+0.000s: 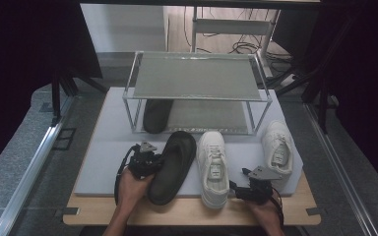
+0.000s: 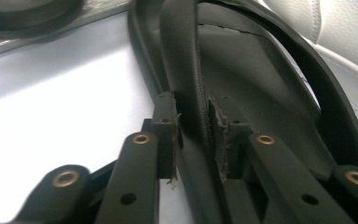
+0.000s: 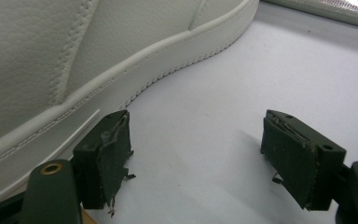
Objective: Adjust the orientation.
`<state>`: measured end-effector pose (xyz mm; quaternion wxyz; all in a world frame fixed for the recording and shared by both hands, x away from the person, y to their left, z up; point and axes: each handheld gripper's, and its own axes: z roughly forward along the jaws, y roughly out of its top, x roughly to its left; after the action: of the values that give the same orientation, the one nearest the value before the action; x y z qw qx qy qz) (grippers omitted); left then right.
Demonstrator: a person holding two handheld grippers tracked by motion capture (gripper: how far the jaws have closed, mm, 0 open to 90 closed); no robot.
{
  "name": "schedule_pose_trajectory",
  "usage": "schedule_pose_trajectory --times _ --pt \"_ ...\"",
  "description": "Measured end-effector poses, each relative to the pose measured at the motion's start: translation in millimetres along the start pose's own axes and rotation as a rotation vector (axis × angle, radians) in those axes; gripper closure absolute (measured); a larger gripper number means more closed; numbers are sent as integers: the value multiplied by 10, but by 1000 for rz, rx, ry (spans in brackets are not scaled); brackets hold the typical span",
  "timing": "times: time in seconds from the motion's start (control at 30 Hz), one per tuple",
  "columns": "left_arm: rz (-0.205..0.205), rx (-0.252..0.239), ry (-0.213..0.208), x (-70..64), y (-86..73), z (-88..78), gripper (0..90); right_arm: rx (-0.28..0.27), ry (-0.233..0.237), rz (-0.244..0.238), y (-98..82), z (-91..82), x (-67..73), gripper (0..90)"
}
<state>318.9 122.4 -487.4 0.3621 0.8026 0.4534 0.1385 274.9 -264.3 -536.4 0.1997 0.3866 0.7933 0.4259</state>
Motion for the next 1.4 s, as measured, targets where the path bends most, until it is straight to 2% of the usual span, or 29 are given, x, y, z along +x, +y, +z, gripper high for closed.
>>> schedule_pose_trajectory --times 0.17,0.43,0.73,1.03,1.4 --pt "-10 -2 31 51 4 -19 800 0 -1 0 0 0 0 242" --pt "-17 -24 48 127 26 -109 815 0 0 0 0 0 0 242" --pt "-41 -75 53 181 207 -174 813 -1 1 1 0 1 0 241" --pt "-60 -130 71 192 463 -51 806 0 0 0 0 0 -1 242" --pt "-113 -156 96 277 687 266 803 0 0 1 0 0 -3 242"
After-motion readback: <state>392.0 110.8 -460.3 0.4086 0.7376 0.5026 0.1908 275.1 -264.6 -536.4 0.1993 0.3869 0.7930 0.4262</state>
